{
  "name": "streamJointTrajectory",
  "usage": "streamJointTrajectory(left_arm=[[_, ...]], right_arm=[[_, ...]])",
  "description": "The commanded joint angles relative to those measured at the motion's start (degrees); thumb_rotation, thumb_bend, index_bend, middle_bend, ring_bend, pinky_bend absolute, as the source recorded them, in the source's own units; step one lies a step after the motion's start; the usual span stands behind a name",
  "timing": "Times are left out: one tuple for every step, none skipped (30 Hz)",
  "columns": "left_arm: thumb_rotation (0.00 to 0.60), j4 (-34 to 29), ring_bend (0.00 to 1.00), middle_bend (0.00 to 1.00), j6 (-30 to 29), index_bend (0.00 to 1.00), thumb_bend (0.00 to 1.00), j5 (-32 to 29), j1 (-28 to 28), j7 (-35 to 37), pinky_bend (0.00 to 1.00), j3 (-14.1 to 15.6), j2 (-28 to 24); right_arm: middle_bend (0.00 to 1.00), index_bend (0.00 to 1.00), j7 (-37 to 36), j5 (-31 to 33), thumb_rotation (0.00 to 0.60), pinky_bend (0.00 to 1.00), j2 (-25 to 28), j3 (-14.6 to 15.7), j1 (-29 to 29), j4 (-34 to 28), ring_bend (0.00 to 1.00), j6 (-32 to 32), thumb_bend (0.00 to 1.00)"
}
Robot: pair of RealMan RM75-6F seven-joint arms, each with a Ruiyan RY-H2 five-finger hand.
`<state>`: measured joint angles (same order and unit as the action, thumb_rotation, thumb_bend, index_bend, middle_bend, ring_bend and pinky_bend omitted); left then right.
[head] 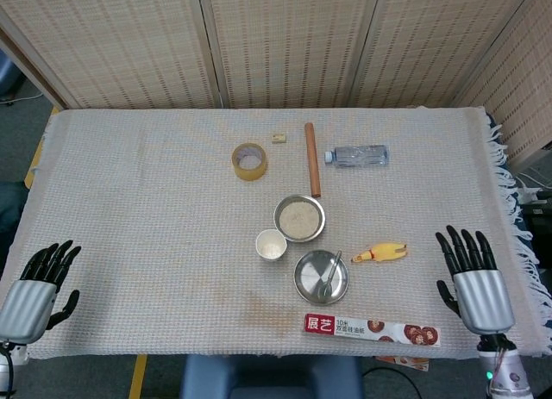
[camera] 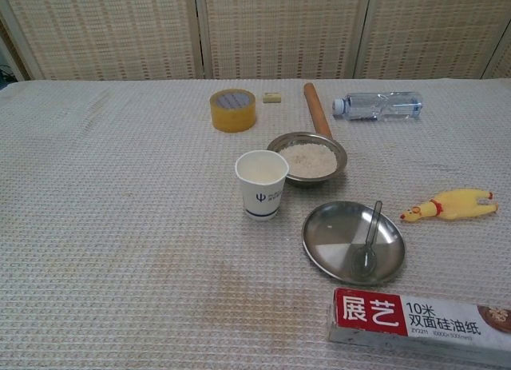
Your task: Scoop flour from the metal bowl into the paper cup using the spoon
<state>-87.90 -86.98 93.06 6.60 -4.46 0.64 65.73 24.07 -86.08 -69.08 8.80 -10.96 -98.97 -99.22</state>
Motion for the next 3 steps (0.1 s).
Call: streamJointTrajectory(left_arm=[[0.6,-0.31,0.0,0.0,0.15,0.0,0.45,-0.24,-0.04,-0.76,0.11,-0.06,0.06],[0.6,-0.5,0.0,0.0,0.42,0.0,0.45,-0.43,0.02,-1.22,0.11,-0.09,0.12],[0.6,-0.65,0.0,0.0,0.65,0.0,0.45,-0.61,0.06,-1.47,0.11,-0.1,0.18]], right_arm=[[0.0,0.0,-4.36,-2.08,0.6,0.0,2.94,0.16,2.17,-0.52,0.0,-1.12,0.23],[0.0,0.0,-5.0,-2.44,0.6,0.0,3.44,0.16,2.34,-0.55,0.0,-0.57,0.23],[0.0,0.0,-5.48,-2.57,0.6,0.0,3.76,0.14,2.46,-0.62,0.0,-0.06,0.22]])
